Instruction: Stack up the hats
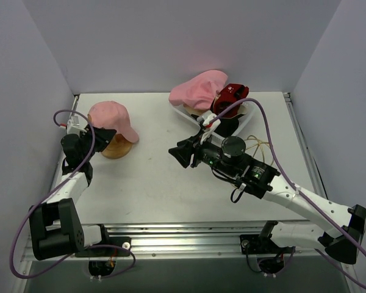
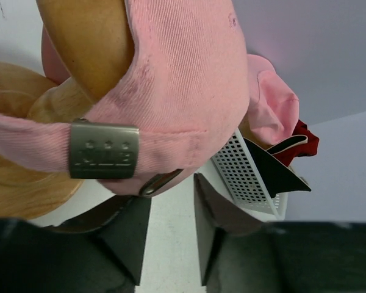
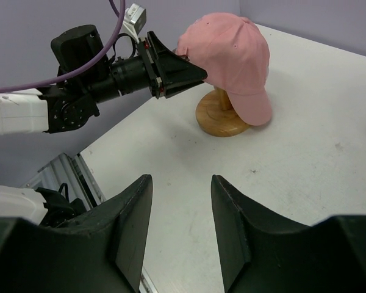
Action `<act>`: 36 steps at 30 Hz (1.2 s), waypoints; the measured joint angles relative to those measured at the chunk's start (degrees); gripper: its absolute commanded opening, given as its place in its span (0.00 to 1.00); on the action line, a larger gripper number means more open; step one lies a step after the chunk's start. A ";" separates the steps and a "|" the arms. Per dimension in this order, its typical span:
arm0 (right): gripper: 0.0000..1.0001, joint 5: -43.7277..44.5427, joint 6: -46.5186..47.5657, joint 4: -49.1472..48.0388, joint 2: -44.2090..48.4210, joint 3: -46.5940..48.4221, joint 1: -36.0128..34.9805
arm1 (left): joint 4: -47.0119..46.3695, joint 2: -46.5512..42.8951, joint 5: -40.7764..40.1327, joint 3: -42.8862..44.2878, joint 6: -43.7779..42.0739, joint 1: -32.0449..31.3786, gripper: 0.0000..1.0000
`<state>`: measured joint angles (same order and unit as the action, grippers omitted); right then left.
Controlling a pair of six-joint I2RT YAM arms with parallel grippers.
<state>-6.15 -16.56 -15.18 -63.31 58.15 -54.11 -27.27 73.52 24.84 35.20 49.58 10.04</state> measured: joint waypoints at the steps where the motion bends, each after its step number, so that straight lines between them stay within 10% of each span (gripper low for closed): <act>1: 0.39 0.26 0.07 0.04 -0.02 0.00 0.00 | -0.87 0.00 -0.20 -0.37 0.02 0.00 0.33; 13: 0.39 1.05 0.24 0.00 -0.02 0.00 -0.33 | -4.61 -0.28 -2.27 -5.20 1.09 1.05 0.03; 24: 0.39 1.46 0.35 0.02 0.00 0.00 -0.33 | -4.59 -2.54 -3.85 -6.47 2.29 4.35 0.03; 36: 0.39 1.53 0.98 0.07 0.00 0.00 -0.33 | -1.95 -3.69 -4.96 -7.63 4.31 6.21 0.60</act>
<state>-4.62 -15.57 -15.11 -63.31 58.15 -54.43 -29.21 69.82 19.88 27.57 53.89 16.25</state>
